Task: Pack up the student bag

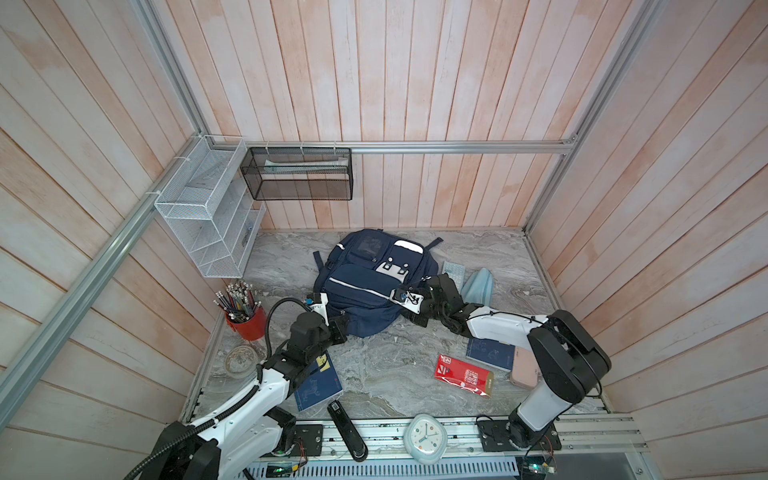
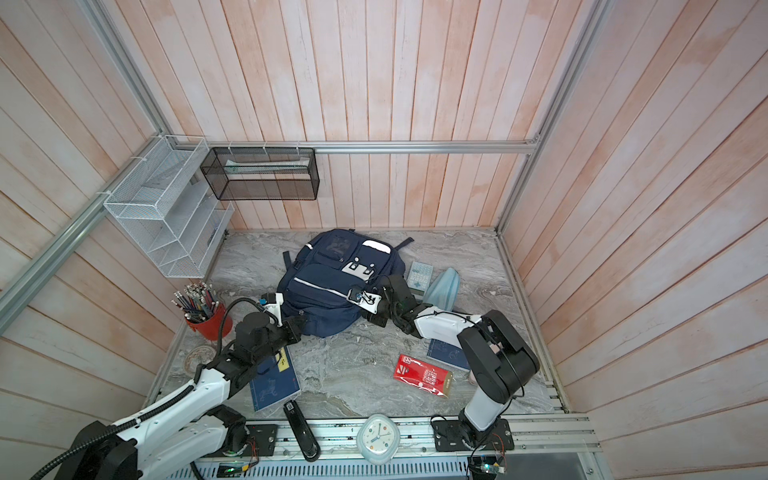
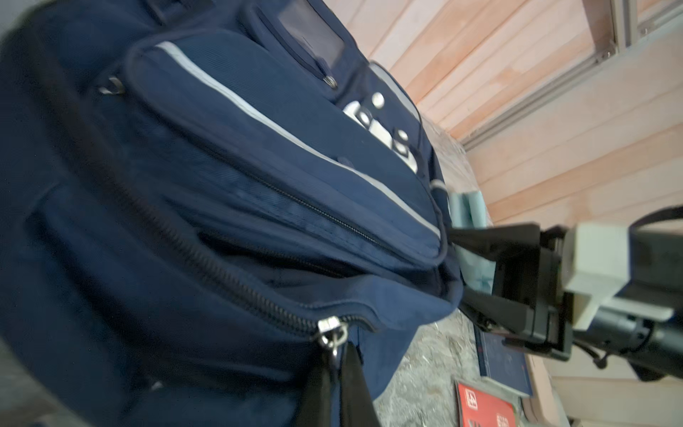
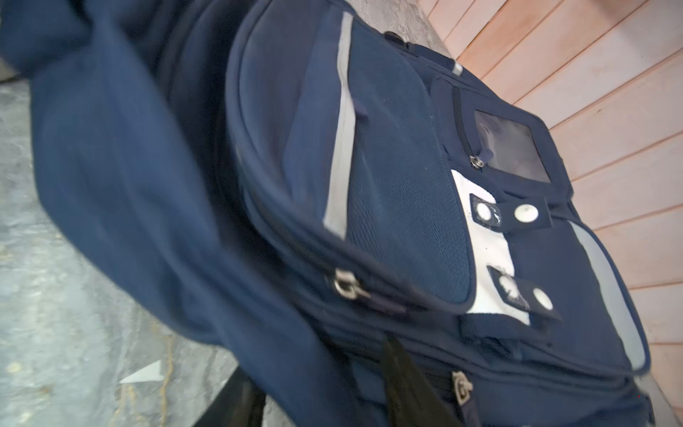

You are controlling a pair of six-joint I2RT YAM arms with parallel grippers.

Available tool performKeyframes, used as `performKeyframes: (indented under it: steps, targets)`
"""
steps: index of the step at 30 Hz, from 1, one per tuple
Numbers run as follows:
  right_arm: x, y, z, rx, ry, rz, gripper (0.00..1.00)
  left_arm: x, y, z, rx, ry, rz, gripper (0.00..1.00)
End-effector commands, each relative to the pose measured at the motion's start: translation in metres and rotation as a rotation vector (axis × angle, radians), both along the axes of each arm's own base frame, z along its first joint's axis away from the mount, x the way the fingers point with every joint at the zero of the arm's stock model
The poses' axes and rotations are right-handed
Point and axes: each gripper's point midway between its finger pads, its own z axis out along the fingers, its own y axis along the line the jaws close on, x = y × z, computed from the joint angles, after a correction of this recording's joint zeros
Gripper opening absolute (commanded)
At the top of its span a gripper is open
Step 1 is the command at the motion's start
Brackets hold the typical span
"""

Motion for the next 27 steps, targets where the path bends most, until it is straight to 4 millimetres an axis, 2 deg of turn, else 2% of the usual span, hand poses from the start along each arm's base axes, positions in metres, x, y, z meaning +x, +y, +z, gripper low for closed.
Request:
performKeyframes:
  steps: [1,4,7,10,12,14,15,18,22,24,27]
  targets:
    - [-0.031,0.014,0.033,0.086,-0.003,0.022,0.66,0.0,-0.032,0.026,-0.06,-0.054,-0.042,0.0]
    - [-0.053,0.023,0.026,0.117,-0.04,0.094,0.68,0.002,-0.056,0.029,-0.07,-0.053,-0.098,0.0]
    - [-0.05,0.03,0.014,0.105,-0.029,0.097,0.67,0.0,-0.075,0.035,-0.08,-0.061,-0.143,0.0]
    - [-0.046,0.045,0.003,0.073,-0.017,0.116,0.59,-0.004,-0.086,0.039,-0.09,-0.059,-0.174,0.0]
    - [-0.045,0.051,-0.004,0.049,-0.008,0.117,0.45,-0.007,-0.089,0.037,-0.109,-0.051,-0.188,0.0]
    - [-0.041,0.05,-0.013,0.014,0.016,0.099,0.1,-0.007,-0.085,0.032,-0.097,-0.043,-0.175,0.0]
    - [-0.042,0.048,-0.018,-0.002,0.027,0.098,0.01,-0.006,-0.081,0.03,-0.086,-0.042,-0.161,0.0]
    - [-0.054,0.039,-0.027,-0.03,0.034,0.135,0.0,0.004,-0.056,0.018,-0.038,-0.027,-0.096,0.0]
    - [-0.07,0.027,-0.034,-0.051,0.029,0.192,0.0,0.035,0.001,0.004,0.017,-0.022,0.045,0.0]
    - [-0.071,0.02,-0.035,-0.053,0.04,0.207,0.0,0.051,0.028,0.005,0.051,-0.033,0.116,0.0]
    - [-0.063,0.008,-0.032,-0.037,0.052,0.185,0.0,0.074,0.076,0.011,0.065,-0.06,0.24,0.0]
